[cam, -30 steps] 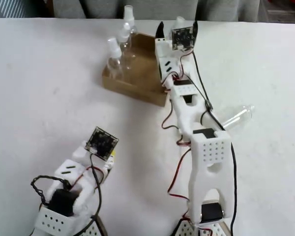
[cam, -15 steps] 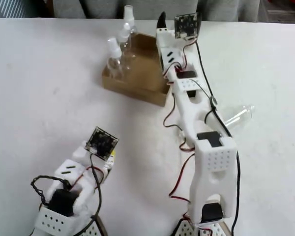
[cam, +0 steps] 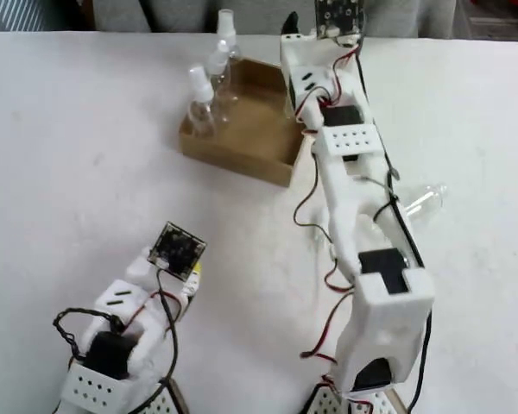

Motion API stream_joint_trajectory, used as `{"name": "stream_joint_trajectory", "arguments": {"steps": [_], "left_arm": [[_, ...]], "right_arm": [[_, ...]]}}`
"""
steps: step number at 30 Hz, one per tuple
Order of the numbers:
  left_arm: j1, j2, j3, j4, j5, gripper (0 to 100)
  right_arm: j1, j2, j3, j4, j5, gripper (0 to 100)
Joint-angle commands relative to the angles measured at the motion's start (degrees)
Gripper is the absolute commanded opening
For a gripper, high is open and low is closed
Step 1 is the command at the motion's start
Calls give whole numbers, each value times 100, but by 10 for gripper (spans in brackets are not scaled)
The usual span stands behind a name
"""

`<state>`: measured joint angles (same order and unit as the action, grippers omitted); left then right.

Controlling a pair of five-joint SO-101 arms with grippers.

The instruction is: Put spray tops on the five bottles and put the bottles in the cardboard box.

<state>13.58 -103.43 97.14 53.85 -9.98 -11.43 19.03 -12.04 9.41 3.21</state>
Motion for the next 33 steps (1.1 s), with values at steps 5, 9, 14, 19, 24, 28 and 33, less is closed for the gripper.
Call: {"name": "stream_joint_trajectory", "arguments": {"steps": [5,9,14,19,24,28,33], "left_arm": [[-154,-48,-9,-202,-44,24],[-154,-48,-9,-185,-44,24],[-154,-48,-9,-158,-44,24],[-154,-48,-9,-158,-44,24],[-154,-48,-9,-158,-44,24],[-154,-48,-9,-158,-44,24],[-154,-48,-9,-158,-44,24]], "right_arm": [[207,-1464,-35,2193,-53,369],[338,-2035,-35,3829,-53,369],[681,-2563,-35,5833,-53,369],[1420,-2782,-35,6976,-53,369],[2229,-2774,18,7635,-53,369],[2615,-2782,607,7670,-9,368],[2835,-2774,1521,7231,-53,365]]}}
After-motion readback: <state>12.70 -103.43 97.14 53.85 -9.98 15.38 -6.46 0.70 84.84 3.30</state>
